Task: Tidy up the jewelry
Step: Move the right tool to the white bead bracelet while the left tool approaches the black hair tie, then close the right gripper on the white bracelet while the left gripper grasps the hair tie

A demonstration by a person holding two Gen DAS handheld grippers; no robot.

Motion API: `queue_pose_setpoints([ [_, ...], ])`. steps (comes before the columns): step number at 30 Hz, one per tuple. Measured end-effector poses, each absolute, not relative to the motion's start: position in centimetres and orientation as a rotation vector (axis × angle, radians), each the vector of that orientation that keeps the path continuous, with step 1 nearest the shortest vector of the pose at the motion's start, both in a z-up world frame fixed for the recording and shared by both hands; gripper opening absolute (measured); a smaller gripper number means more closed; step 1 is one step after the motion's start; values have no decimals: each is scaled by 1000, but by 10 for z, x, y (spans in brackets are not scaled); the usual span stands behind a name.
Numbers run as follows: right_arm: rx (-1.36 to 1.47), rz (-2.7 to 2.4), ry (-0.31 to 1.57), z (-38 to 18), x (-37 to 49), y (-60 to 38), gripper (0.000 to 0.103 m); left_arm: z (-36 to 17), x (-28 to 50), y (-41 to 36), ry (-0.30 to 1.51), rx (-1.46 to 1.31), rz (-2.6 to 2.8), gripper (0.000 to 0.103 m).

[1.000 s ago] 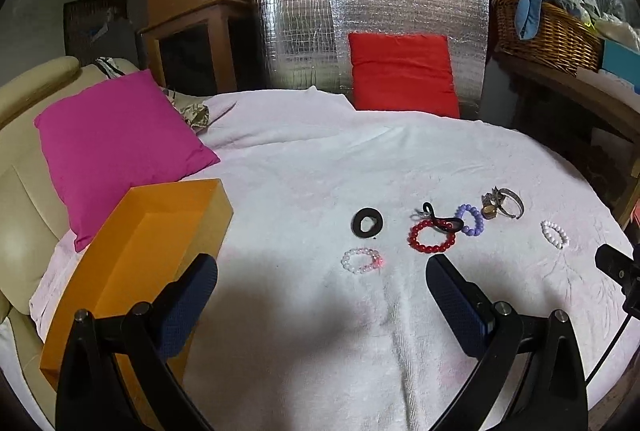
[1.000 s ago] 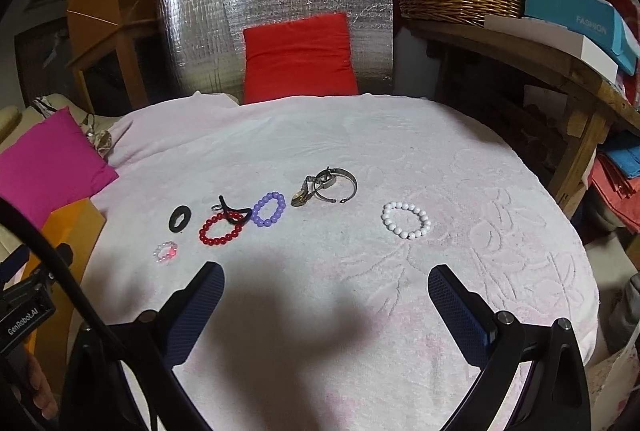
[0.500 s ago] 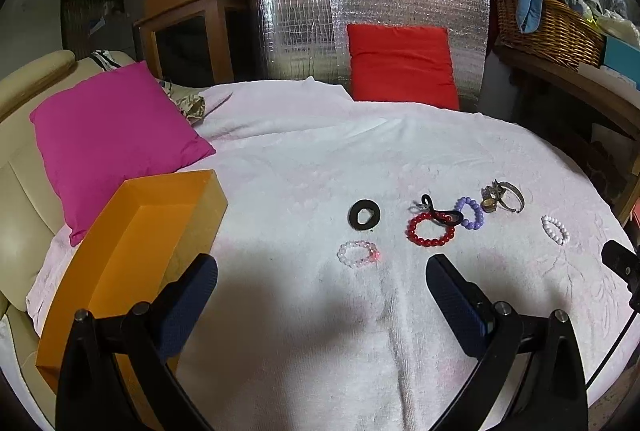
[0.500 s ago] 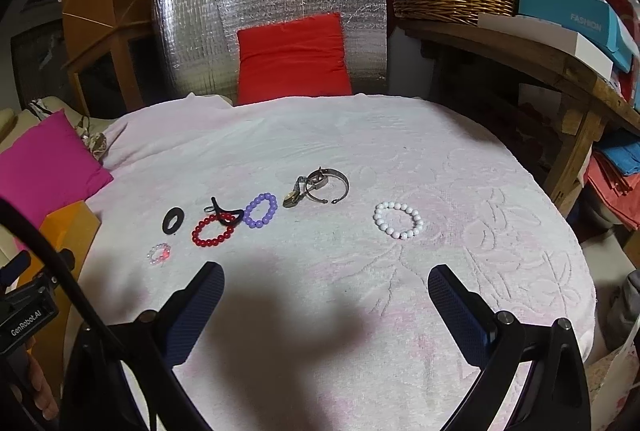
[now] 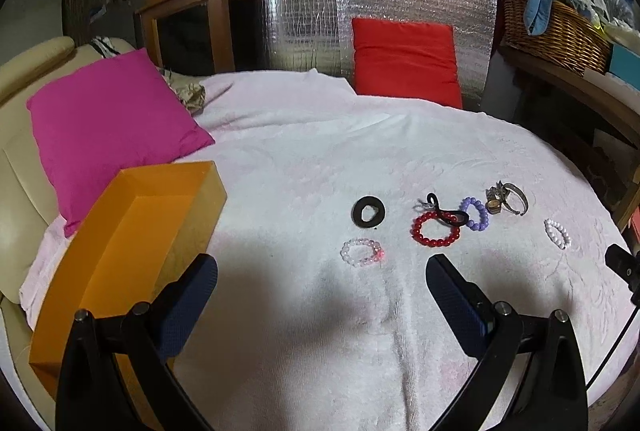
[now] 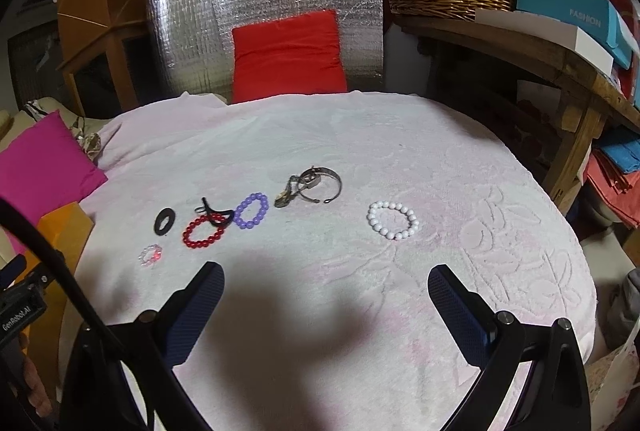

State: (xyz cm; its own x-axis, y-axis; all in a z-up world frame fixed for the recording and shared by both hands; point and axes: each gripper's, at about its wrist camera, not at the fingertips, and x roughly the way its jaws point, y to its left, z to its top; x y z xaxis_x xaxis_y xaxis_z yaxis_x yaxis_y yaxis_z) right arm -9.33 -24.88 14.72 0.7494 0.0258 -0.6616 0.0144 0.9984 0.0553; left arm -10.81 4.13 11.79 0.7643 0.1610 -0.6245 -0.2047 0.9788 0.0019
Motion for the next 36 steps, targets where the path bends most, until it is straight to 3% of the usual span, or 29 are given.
queue_pose_setpoints([
  [7,139,13,727,135,-66,-293,99,94,-72,71,786,-182,192,103],
  [10,199,36,781,121,-48,-311,83,90,-61,70,778,-174,188,103],
  [19,326,-22,886,87,-16,-340,54,85,-29,49,719,-148,106,103],
  [26,347,-113,913,69,14,-357,48,76,2,28,751,-183,39,102],
  [29,352,-146,927,60,30,-363,41,71,20,8,756,-132,18,95],
  [34,354,-159,942,51,45,-364,41,56,58,-15,812,-133,-54,86],
  [36,358,-155,944,49,48,-366,41,50,71,-23,839,-137,-84,75],
])
